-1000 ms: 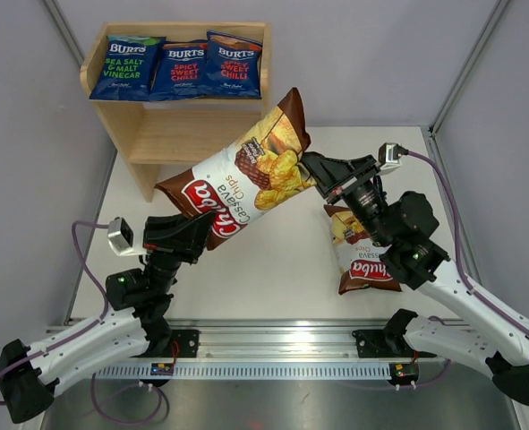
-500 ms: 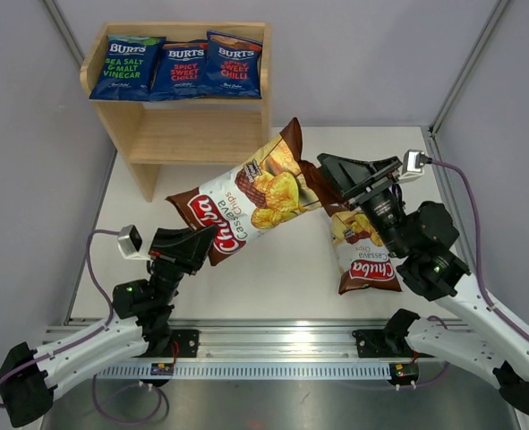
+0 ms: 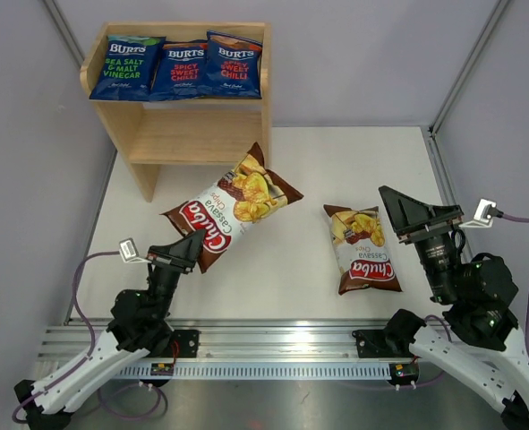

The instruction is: Place and organize the chips bags onto the shelf

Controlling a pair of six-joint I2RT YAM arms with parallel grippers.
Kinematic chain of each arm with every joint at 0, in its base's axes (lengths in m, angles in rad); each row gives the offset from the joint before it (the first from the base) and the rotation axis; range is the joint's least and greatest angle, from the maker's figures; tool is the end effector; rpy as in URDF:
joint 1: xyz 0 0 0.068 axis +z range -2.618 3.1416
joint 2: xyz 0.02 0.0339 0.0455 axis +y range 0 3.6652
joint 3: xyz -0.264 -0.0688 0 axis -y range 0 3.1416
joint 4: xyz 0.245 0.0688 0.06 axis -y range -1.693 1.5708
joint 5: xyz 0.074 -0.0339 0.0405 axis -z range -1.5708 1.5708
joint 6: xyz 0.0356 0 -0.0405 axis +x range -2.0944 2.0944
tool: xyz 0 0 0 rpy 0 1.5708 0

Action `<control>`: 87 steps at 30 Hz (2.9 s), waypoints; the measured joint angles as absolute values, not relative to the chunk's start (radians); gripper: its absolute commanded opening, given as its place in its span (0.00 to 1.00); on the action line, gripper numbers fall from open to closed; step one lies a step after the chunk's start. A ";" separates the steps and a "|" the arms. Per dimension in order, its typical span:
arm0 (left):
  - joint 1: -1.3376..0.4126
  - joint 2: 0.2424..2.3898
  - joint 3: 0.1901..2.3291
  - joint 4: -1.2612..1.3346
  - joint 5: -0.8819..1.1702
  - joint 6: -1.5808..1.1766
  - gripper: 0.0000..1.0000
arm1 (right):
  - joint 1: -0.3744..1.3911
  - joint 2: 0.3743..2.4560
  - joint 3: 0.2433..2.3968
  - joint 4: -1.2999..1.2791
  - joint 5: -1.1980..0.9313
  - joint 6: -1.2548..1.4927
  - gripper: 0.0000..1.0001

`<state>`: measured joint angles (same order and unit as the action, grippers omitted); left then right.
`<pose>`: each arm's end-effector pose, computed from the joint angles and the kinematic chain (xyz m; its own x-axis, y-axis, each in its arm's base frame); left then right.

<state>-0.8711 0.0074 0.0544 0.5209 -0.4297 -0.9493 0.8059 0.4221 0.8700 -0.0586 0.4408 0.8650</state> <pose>0.0678 -0.0575 0.2441 -0.1799 -0.9340 -0.3087 0.5549 0.1628 -0.8159 0.0610 0.0416 0.4221 -0.1181 0.8710 -0.4769 -0.4460 0.3825 0.8092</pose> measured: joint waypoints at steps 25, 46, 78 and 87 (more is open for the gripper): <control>-0.872 0.008 0.335 -0.139 -0.766 -0.949 0.00 | 0.806 0.327 0.807 -0.207 0.560 0.854 0.99; -0.854 0.360 0.542 0.052 -0.935 -0.904 0.00 | 0.806 0.363 0.802 -0.208 0.546 0.859 0.99; -0.187 1.081 0.611 0.515 -0.563 -1.280 0.00 | 0.806 0.226 0.691 -0.176 0.502 0.834 0.99; -0.175 1.202 0.657 0.572 -0.604 -1.337 0.00 | 0.806 0.223 0.661 -0.185 0.466 0.833 1.00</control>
